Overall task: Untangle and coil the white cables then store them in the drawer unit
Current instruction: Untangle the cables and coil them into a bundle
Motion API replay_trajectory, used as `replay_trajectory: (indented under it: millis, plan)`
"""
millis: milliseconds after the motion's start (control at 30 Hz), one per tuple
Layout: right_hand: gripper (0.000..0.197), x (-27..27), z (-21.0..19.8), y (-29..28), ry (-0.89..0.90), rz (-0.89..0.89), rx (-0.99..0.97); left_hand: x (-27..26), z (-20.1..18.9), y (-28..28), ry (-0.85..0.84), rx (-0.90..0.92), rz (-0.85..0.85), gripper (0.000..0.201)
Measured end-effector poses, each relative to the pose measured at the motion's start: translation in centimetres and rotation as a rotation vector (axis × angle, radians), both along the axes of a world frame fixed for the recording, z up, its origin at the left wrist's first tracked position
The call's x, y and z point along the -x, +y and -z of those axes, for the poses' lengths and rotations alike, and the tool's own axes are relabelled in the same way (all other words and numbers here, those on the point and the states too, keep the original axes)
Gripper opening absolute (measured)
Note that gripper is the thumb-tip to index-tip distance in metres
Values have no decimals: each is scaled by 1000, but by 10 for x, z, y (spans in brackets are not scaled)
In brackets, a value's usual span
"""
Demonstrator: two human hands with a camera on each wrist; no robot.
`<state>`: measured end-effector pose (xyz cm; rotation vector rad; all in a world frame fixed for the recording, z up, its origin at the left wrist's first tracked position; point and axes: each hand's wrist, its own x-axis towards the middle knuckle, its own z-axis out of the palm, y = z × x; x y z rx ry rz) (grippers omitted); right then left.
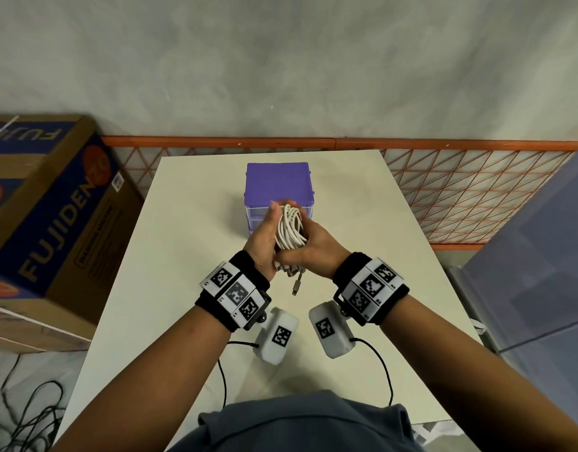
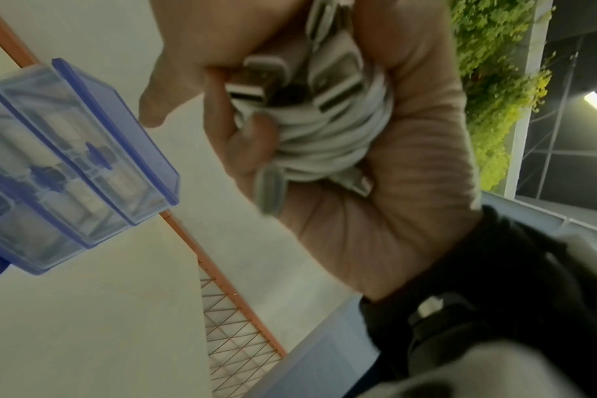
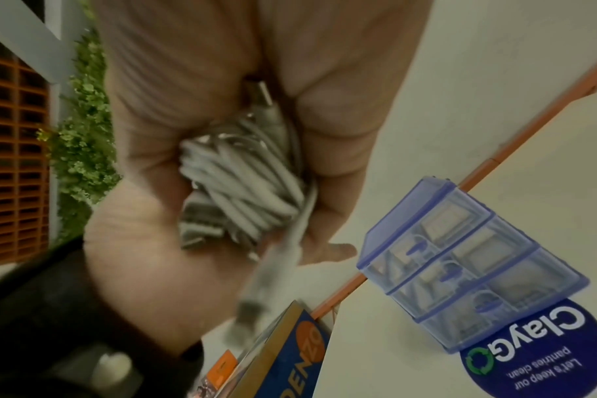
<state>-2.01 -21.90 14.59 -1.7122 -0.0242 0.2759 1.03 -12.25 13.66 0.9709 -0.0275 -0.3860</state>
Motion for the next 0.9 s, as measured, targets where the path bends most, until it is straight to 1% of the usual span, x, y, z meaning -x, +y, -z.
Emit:
replay_trajectory:
  millis: [67,133,233,300,367,467,600,700,767,800,867,900]
  plan:
    - [41,1,2,2,-15,79,-17,-2,-3,-1,37,17,1,48]
    - [40,3,4,5,-44,146,-24,-2,-4,-2,48,-31,4,53]
    - [40,6,6,8,-84,195,-46,0,-3,-4,77,-89,5,54]
    - [40,8,6,8,-101,195,-59,4,-4,-5,75,-132,10,55]
    - [38,8,6,6,-92,164,-67,7,-4,-5,23,-188,13,55]
    - [32,9,6,2,-85,103,-79,10,-3,-6,-90,-251,-14,50]
    - [38,11,5,3,-133,152,-94,10,-4,-6,-127,-269,12,42]
    - [38,11,10,4,-162,188,-59,10,5,-2,-56,-372,60,47]
    - [45,11,13,2,-159,197,-14,11,7,-1,-20,-383,72,54]
    - [48,11,15,0,-160,198,23,11,7,-1,-30,-382,100,57]
    - [49,12,15,-5,-186,200,122,11,4,2,-36,-387,181,56]
    - [51,14,15,-7,-222,187,190,12,1,6,2,-401,263,57]
